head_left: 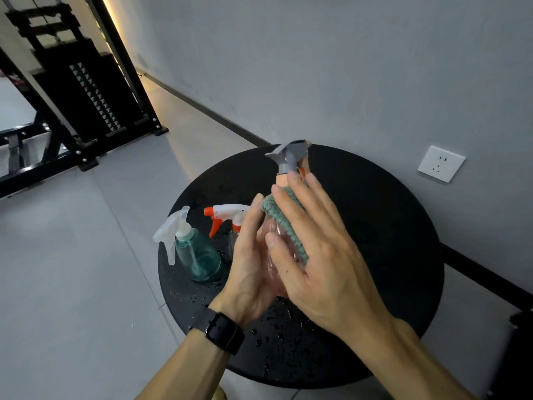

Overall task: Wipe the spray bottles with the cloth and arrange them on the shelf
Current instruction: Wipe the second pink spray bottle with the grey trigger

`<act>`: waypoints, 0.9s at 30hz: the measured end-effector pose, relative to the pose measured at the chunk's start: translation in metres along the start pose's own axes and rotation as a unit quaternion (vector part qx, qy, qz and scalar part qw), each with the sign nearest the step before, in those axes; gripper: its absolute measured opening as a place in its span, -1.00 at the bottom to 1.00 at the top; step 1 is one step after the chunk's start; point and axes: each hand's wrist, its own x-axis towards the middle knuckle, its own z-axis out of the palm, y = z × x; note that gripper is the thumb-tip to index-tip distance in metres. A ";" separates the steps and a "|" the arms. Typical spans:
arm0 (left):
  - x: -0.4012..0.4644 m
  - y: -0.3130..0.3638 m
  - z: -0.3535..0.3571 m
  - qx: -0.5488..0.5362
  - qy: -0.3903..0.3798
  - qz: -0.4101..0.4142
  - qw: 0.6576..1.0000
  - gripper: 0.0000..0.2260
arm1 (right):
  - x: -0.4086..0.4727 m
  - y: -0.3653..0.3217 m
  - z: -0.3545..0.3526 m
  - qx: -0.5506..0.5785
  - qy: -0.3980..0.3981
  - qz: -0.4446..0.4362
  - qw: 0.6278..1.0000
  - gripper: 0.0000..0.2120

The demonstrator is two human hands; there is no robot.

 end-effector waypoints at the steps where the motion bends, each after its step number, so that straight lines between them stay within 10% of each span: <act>1: 0.001 0.001 0.000 -0.008 0.003 -0.003 1.000 -0.44 | -0.001 -0.002 0.001 0.011 0.006 0.002 1.000 -0.48; 27: 0.004 -0.004 0.000 -0.006 -0.018 0.018 1.000 -0.63 | 0.004 0.007 -0.007 0.048 -0.002 0.017 0.999 -0.46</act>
